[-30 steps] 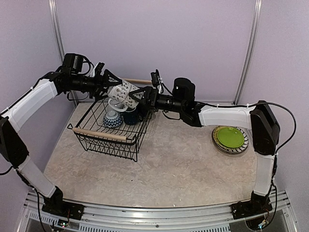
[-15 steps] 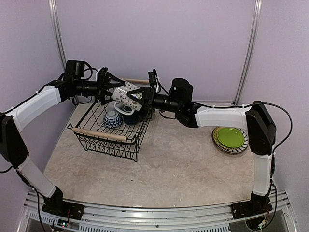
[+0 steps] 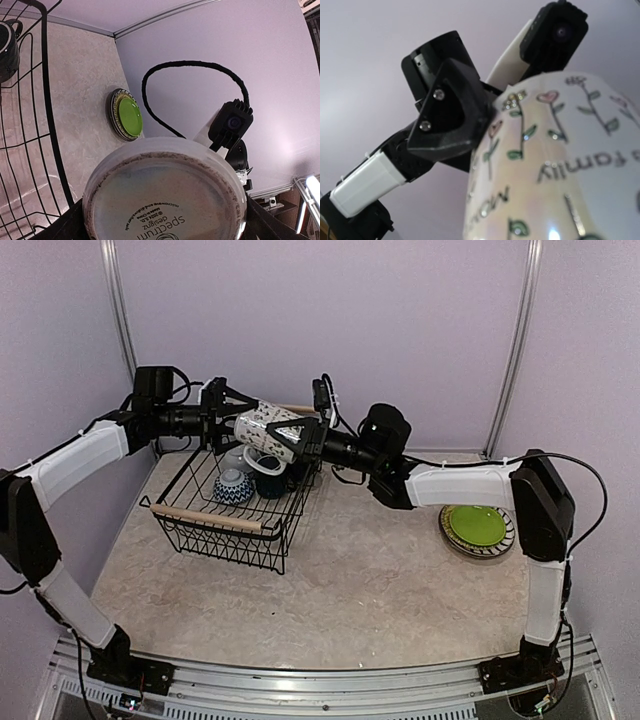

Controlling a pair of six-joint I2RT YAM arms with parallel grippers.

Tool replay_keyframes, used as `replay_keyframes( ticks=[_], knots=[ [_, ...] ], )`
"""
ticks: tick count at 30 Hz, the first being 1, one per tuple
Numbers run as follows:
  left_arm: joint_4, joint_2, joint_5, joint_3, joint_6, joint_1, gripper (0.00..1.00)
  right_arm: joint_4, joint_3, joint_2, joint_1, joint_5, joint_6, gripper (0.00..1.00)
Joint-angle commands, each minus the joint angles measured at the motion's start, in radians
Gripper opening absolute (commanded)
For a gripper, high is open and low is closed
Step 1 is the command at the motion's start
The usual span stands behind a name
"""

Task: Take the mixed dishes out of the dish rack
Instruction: Pass from the left arm to the right, then place the cup at the center of the board.

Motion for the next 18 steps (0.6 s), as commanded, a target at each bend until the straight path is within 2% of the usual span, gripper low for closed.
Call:
replay_keyframes(
  ticks=[1, 4, 7, 14, 18],
  knots=[
    [0.029, 0.001, 0.001, 0.002, 0.062, 0.003, 0.49, -0.012, -0.020, -0.064, -0.029, 0.063, -0.026, 0.00],
    [-0.020, -0.014, -0.032, 0.015, 0.102, 0.007, 0.78, -0.036, -0.048, -0.094, -0.037, 0.082, -0.060, 0.00],
    [-0.077, -0.036, -0.070, 0.031, 0.152, 0.015, 0.97, -0.065, -0.085, -0.141, -0.047, 0.105, -0.103, 0.00],
    [-0.198, -0.063, -0.198, 0.064, 0.236, 0.030, 0.99, -0.117, -0.172, -0.258, -0.099, 0.133, -0.151, 0.00],
    [-0.239, -0.083, -0.265, 0.074, 0.269, 0.036, 0.99, -0.257, -0.222, -0.361, -0.135, 0.210, -0.234, 0.00]
  ],
)
